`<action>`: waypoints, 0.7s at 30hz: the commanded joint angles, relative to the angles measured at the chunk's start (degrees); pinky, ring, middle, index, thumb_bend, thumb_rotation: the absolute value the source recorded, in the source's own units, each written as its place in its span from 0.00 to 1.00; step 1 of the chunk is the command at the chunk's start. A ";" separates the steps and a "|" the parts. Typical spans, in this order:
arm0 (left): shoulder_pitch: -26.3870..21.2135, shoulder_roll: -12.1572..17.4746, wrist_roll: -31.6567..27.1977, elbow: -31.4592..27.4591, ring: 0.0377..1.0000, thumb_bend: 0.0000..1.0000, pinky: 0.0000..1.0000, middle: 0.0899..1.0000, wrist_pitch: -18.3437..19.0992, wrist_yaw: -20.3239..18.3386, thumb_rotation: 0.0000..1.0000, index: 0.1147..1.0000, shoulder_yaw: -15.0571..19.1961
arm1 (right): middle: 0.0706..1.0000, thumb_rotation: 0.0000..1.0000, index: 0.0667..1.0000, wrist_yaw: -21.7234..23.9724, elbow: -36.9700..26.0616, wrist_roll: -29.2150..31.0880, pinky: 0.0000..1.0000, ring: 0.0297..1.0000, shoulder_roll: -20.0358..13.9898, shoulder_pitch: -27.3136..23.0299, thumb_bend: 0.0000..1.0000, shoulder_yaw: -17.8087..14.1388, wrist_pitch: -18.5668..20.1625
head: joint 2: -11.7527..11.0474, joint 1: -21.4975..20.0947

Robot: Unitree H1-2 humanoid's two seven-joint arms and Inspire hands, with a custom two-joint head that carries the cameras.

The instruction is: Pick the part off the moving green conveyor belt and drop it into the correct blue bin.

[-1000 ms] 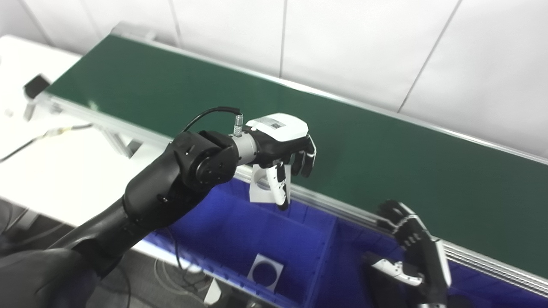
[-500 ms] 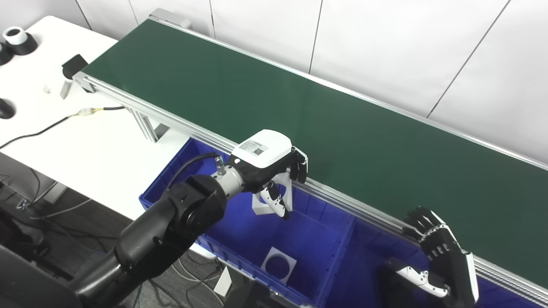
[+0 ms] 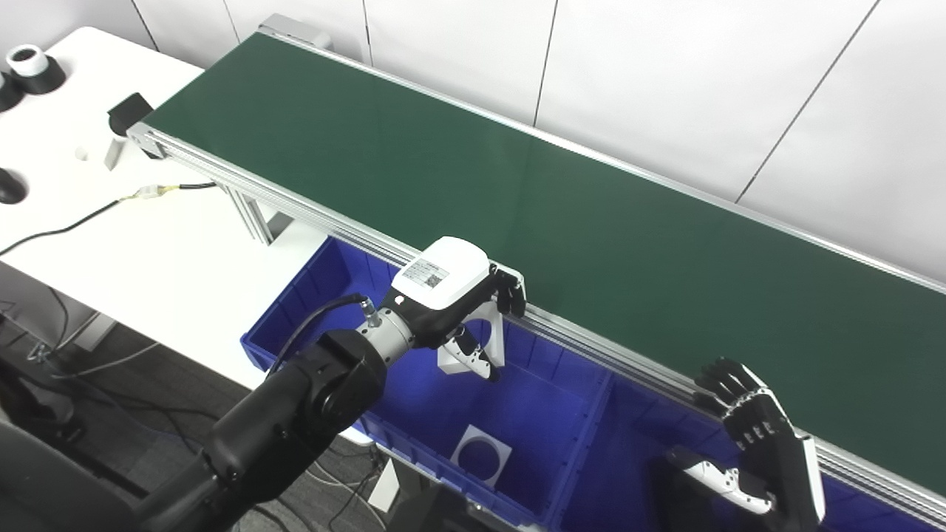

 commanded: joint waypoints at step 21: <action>-2.92 0.32 3.10 6.23 0.39 0.50 0.38 0.43 -3.70 4.53 0.00 0.47 -2.10 | 0.76 0.14 0.77 -0.38 -3.04 -0.45 0.70 0.76 0.67 -0.22 0.82 -0.04 -1.02 | 0.25 -1.20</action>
